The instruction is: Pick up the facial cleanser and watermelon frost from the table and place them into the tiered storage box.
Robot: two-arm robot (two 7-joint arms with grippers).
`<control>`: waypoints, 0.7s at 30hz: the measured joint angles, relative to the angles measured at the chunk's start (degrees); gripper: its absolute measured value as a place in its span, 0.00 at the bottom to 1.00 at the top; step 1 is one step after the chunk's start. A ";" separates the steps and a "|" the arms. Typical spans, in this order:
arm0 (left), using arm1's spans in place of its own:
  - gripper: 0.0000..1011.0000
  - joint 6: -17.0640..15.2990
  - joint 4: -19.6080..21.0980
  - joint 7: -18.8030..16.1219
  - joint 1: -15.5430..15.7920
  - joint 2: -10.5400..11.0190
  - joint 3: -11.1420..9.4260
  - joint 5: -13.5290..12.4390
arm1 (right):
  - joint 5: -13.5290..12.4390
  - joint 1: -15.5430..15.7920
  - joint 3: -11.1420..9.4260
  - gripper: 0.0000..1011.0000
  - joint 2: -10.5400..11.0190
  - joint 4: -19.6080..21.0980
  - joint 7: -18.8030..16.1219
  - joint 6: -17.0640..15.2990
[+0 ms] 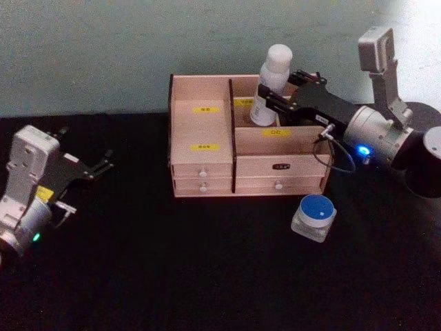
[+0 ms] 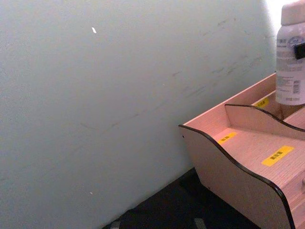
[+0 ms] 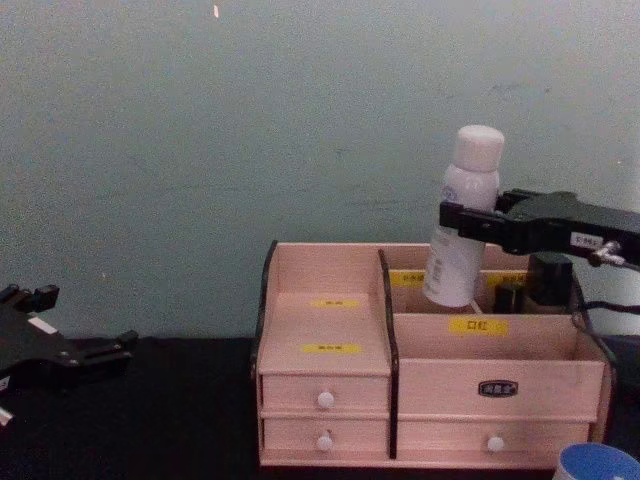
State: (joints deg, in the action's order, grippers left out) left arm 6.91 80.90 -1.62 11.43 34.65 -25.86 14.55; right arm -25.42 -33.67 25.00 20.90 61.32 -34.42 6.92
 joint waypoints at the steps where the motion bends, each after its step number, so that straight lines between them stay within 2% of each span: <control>1: 0.99 0.00 0.00 0.00 0.01 0.00 0.00 0.00 | 0.12 -0.25 0.00 0.59 -0.24 -0.53 0.00 0.12; 11: 0.99 0.00 0.00 0.00 0.00 0.00 0.00 0.00 | 1.92 -2.93 -0.33 0.59 -2.97 -6.82 -0.17 1.47; 21: 0.99 0.00 0.00 0.00 0.00 0.00 0.00 0.00 | 3.31 -4.41 -0.32 0.59 -4.36 -10.31 -0.84 1.29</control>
State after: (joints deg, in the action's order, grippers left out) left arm 6.91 80.90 -1.62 11.43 34.64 -25.86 14.55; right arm -22.10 -38.08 24.67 16.54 51.01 -35.26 8.21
